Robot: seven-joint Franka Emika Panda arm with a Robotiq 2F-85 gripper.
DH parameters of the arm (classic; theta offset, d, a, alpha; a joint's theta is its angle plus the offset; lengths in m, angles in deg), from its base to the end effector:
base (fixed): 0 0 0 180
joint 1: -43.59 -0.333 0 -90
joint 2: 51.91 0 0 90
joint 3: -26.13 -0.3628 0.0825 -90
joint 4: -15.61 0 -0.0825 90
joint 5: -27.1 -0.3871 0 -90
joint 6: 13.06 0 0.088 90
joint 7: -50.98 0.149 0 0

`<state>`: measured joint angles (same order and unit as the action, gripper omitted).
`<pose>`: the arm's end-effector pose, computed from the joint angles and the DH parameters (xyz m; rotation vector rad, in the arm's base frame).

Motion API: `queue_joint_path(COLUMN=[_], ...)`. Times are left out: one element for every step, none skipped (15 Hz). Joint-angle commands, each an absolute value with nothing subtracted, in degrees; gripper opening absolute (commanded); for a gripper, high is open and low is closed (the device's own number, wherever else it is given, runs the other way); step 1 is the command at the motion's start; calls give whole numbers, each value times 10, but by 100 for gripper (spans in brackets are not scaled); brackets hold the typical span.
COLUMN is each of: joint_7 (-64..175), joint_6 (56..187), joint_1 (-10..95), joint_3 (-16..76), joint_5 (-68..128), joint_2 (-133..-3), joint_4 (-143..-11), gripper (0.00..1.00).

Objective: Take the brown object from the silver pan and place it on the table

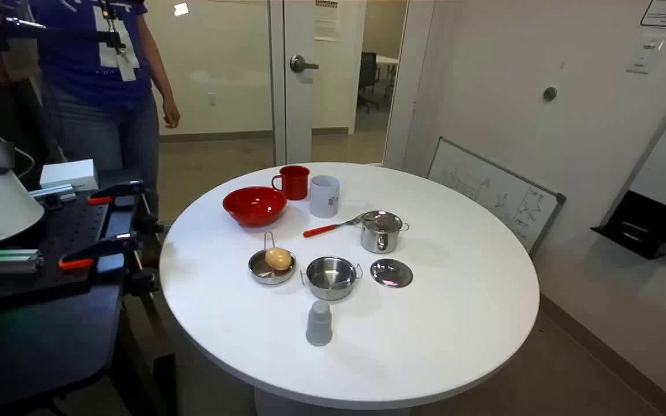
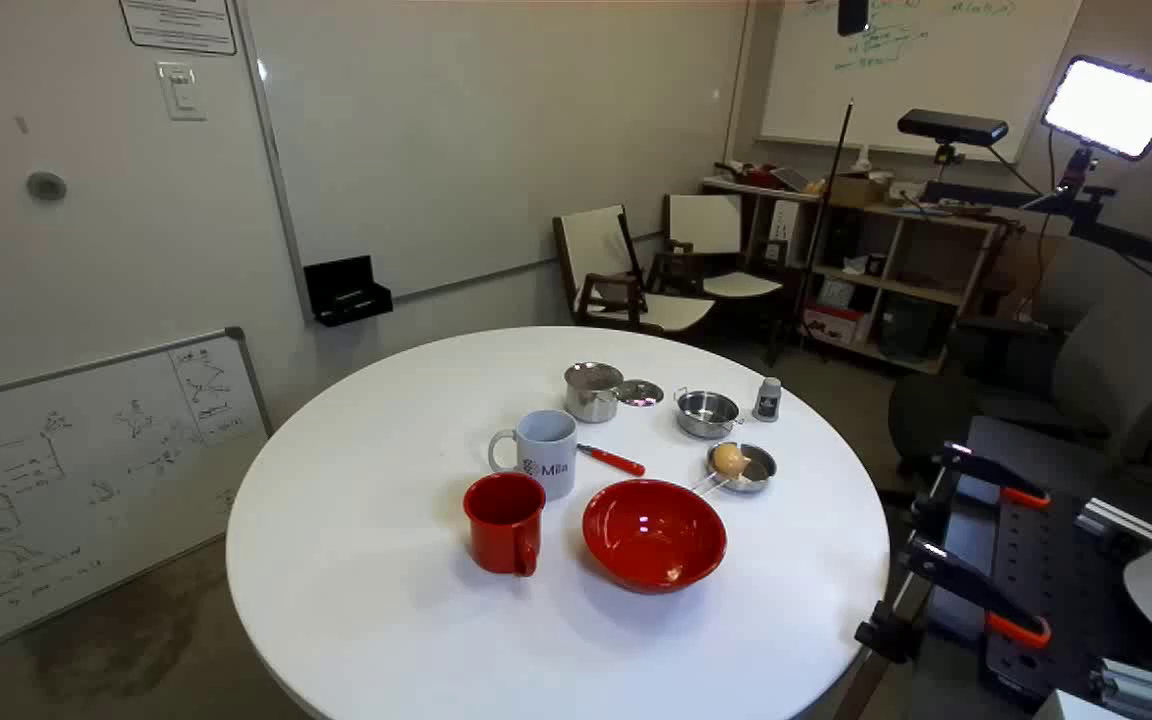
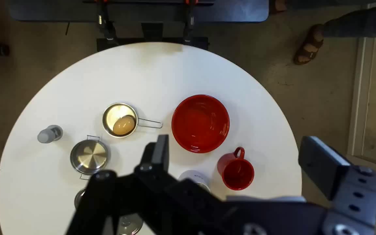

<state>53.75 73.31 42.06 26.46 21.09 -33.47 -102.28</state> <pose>0.4106 0.0245 0.5569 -3.0222 0.0488 0.3520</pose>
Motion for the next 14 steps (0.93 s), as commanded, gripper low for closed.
queue_joint_path(joint_7=[536,537,539,534,534,539,544,554,568,589,609,636,666,691], joint_6=[732,737,741,749,759,773,789,809,825,848,864,885,904,922], joint_1=[425,426,426,424,424,424,424,426,428,431,434,439,444,449], joint_3=[261,260,259,258,257,255,253,252,250,250,249,249,249,251], joint_5=[210,211,213,213,214,216,217,215,220,219,221,227,235,240], joint_2=[-335,-336,-338,-342,-346,-350,-356,-364,-371,-379,-387,-393,-399,-406], joint_4=[-1022,-1024,-1026,-1029,-1034,-1041,-1048,-1057,-1066,-1081,-1090,-1108,-1122,-1136], gripper=[100,100,100,100,100,100,100,100,100,100,100,100,100,100])
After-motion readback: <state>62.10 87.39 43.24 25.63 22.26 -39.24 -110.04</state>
